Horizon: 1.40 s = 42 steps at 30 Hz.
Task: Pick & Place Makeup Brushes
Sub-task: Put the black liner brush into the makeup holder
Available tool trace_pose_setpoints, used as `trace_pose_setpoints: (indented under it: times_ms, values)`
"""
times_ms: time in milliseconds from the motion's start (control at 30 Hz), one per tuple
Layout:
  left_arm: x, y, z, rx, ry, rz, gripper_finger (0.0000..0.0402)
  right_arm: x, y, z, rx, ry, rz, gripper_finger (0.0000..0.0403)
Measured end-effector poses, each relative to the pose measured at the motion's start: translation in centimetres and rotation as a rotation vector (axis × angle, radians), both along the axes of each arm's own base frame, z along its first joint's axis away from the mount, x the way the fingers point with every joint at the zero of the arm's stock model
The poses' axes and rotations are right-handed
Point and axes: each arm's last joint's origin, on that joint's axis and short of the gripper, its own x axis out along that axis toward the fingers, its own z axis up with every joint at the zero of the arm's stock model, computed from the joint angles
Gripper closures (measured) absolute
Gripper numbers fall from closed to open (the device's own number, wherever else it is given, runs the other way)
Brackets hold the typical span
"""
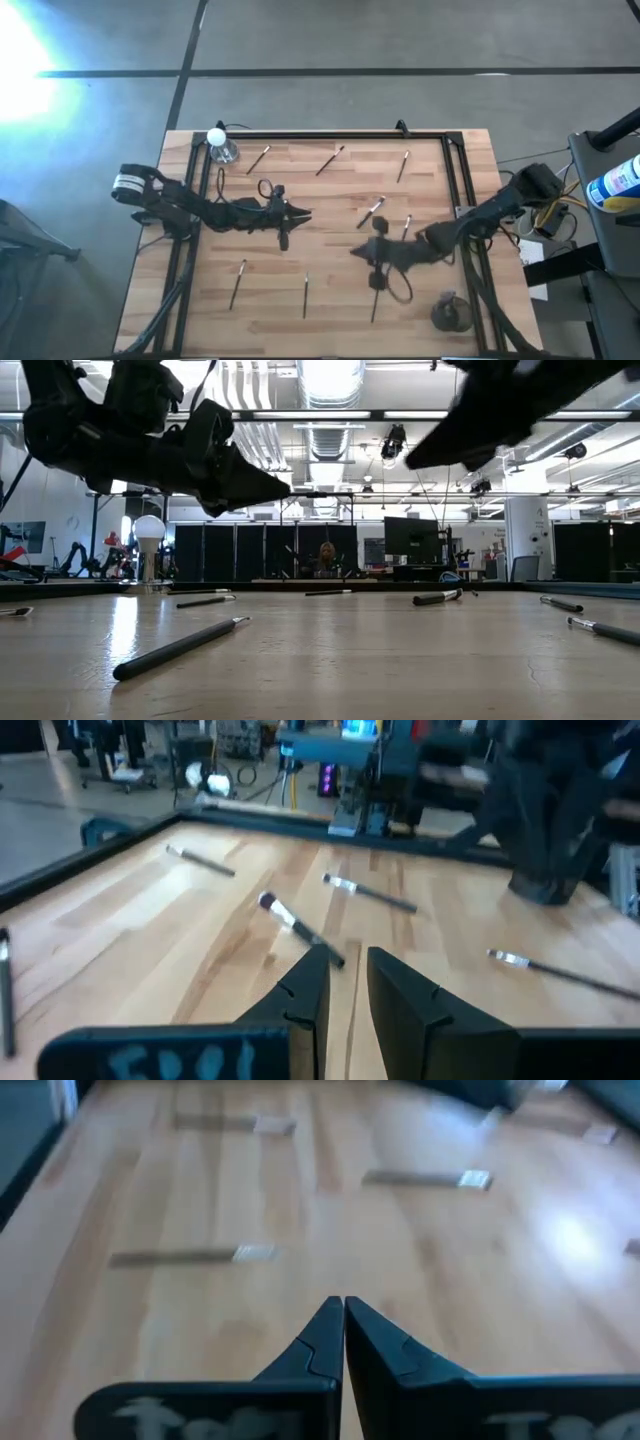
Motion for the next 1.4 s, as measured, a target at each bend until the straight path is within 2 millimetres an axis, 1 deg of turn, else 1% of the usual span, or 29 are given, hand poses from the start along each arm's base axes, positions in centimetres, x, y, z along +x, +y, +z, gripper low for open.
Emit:
trace_pose_setpoints:
  times_ms: [100, 167, 300, 367, 467, 600, 767, 933, 1067, 1167, 1300, 1400]
  values:
    - [-0.2, 0.0, -0.1, -0.017, 0.043, 0.012, 0.0337, 0.5, -2.6, -0.4, -0.015, -0.102, -0.047, 0.0394]
    - [-0.4, 0.1, -0.2, -0.029, 0.076, 0.047, 0.0337, 1.0, -4.4, -0.5, -0.018, -0.139, -0.104, 0.0394]
    - [-0.9, 0.3, -0.8, -0.097, 0.171, 0.131, 0.0337, 1.7, -7.5, -1.1, -0.06, -0.117, -0.183, 0.0394]
    - [-1.3, 0.4, -1.3, -0.133, 0.233, 0.177, 0.0337, 2.0, -8.9, -1.0, -0.068, -0.115, -0.227, 0.0394]
    - [-1.8, 0.6, -2.1, -0.171, 0.333, 0.268, 0.0337, 2.4, -10.8, -0.5, -0.068, -0.133, -0.293, 0.0394]
    - [-2.6, 1.0, -3.1, -0.22, 0.458, 0.471, 0.0337, 2.7, -12.5, 0.1, -0.085, -0.147, -0.341, 0.0394]
    - [-2.7, 1.5, -3.5, -0.334, 0.452, 0.568, 0.0337, 2.9, -13.4, 0.7, -0.118, -0.151, -0.356, 0.0394]
    - [-2.7, 2.3, -3.5, -0.363, 0.438, 0.61, 0.0337, 3.0, -13.4, 0.9, -0.128, -0.156, -0.351, 0.0394]
    - [-2.4, 2.7, -3.2, -0.367, 0.439, 0.595, 0.0337, 3.0, -13.4, 0.9, -0.135, -0.152, -0.349, 0.0394]
    - [-1.9, 2.8, -2.7, -0.381, 0.458, 0.54, 0.0337, 3.0, -13.4, 0.9, -0.136, -0.152, -0.348, 0.0394]
    - [-0.8, 2.2, -1.7, -0.417, 0.54, 0.45, 0.0329, 3.0, -13.4, 0.9, -0.136, -0.151, -0.348, 0.0394]
    - [0.2, 0.5, -0.5, -0.444, 0.613, 0.377, 0.0308, 3.0, -13.4, 0.8, -0.137, -0.145, -0.348, 0.0394]
